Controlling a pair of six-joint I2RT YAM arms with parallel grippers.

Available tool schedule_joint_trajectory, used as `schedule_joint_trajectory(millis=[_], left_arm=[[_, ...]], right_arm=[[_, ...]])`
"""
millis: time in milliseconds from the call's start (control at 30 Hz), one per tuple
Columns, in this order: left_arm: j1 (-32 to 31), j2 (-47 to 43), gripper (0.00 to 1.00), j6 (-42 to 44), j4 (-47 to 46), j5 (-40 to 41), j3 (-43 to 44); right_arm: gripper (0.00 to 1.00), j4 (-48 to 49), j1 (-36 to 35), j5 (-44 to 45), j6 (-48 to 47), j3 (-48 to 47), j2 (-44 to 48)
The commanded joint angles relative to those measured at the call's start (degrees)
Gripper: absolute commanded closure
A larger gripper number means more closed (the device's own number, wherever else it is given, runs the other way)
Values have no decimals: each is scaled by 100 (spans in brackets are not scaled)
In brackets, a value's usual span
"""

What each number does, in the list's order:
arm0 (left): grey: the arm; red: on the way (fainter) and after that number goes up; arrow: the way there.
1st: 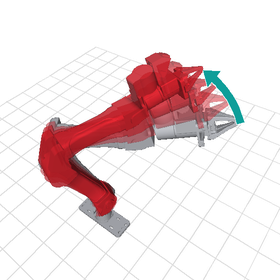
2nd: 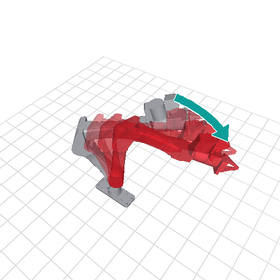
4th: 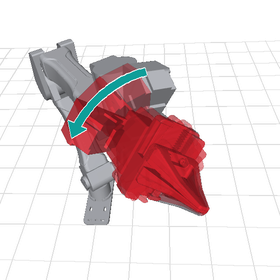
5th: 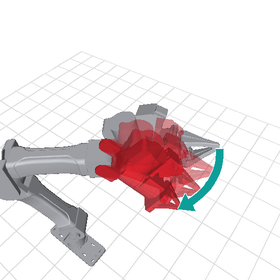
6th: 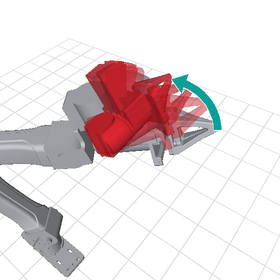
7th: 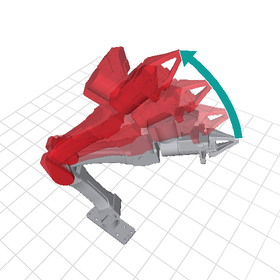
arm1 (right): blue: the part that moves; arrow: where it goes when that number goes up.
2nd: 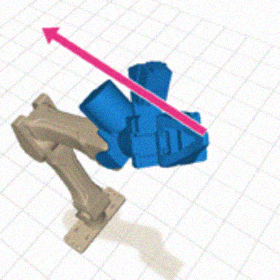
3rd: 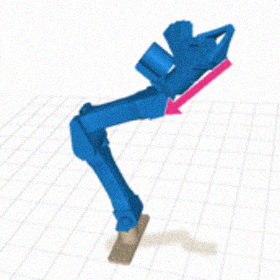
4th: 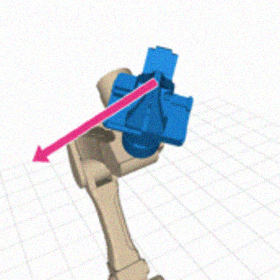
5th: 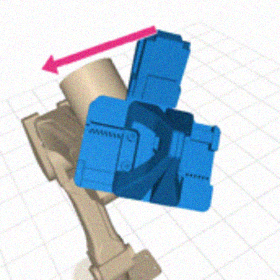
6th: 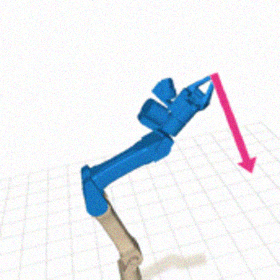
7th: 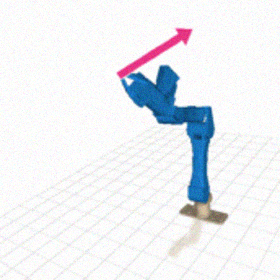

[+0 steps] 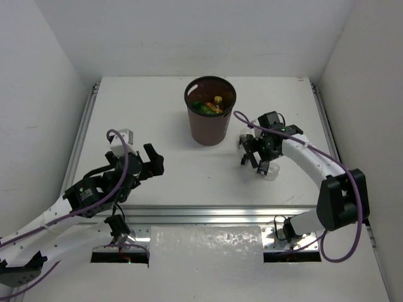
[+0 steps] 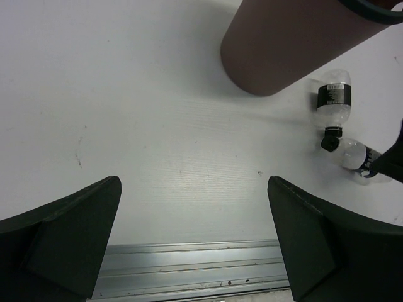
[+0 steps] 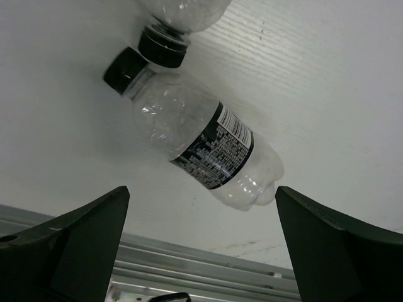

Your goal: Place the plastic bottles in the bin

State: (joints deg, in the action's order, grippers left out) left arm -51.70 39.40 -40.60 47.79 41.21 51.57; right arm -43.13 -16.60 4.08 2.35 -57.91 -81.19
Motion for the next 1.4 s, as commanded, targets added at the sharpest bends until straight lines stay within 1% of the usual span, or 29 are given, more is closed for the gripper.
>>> schedule_joint_trajectory(millis=[0,167,267,333,400,500,533,567,600,633,733,767,833,867,900,933,967,1000,1033,1067,1100,1133,1167,1200,1233,1267,1300,1333,1367], left_arm=[[46,59,0,122,-235,-60,-33],[46,103,0,140,-226,-87,-33],[46,25,0,131,-244,-87,-51],[46,-2,0,140,-253,-87,-51],[46,-37,1,114,-226,-78,-42],[46,-143,1,79,-217,-52,-51],[46,-204,0,78,-209,-34,-59],[46,-239,0,70,-209,-43,-59],[46,-266,0,70,-217,-34,-68],[38,-292,1,61,-217,-34,-68],[37,-292,0,61,-217,-43,-68],[37,-275,0,61,-217,-34,-68],[37,-205,0,70,-217,-43,-42],[37,-178,0,61,-209,-43,-25],[37,-117,0,61,-209,-69,10],[37,-82,0,35,-191,-113,46],[37,-64,0,-9,-287,-183,55],[37,-38,0,-18,-410,-506,3],[37,-37,0,17,-628,-752,-59],[37,-55,1,174,-1327,-1138,-146],[29,-116,1,280,-1769,-2081,-374],[29,-160,2,481,-2904,-2630,-524],[20,-282,3,509,-3542,-3689,-899],[11,-318,3,500,-4079,-4073,-1077],[11,-319,2,448,-4937,-4373,-1192],[2,-232,2,439,-5155,-4567,-1245],[2,-135,2,439,-5244,-4587,-1211],[11,-38,2,517,-5375,-4587,-1167],[2,189,2,553,-5446,-4657,-1097]], right_arm=[[1,427,52,374,-524,245,-379],[1,964,52,330,-587,429,-775],[3,1052,52,568,-525,526,-916],[5,1167,8,507,-429,588,-925],[6,1053,-140,559,-332,570,-986],[13,1000,-413,498,-270,737,-961],[17,1017,-501,454,-35,876,-899],[19,1087,-633,393,2,974,-716],[25,1097,-686,323,55,1053,-610],[38,1105,-730,244,186,1193,-513],[49,1097,-924,164,344,1422,5],[55,1079,-959,-36,380,1449,154],[57,1070,-1038,-257,494,1528,699],[59,1140,-1082,-598,538,1546,927],[59,1193,-1100,-836,634,1572,1408],[59,1272,-1117,-1117,705,1590,1682],[59,1586,-1135,-1450,792,1625,1946],[59,1850,-1135,-2306,1011,1755,2453],[59,2166,-1144,-2811,1187,1879,2693],[59,2935,-1152,-3320,1389,1993,2879],[59,3316,-1152,-4126,1817,2186,3124],[59,3860,-1170,-4360,2065,2231,3187],[60,4065,-1170,-4545,2442,2258,3223],[60,4267,-1179,-4826,2646,2275,3249],[61,4870,-1179,-4976,2874,2310,3284],[61,5198,-1188,-5378,3329,2424,3293],[61,5514,-1196,-5539,3525,2468,3294],[61,6074,-1231,-5671,3709,2530,3285],[61,6324,-1258,-5785,4007,2626,3267]])
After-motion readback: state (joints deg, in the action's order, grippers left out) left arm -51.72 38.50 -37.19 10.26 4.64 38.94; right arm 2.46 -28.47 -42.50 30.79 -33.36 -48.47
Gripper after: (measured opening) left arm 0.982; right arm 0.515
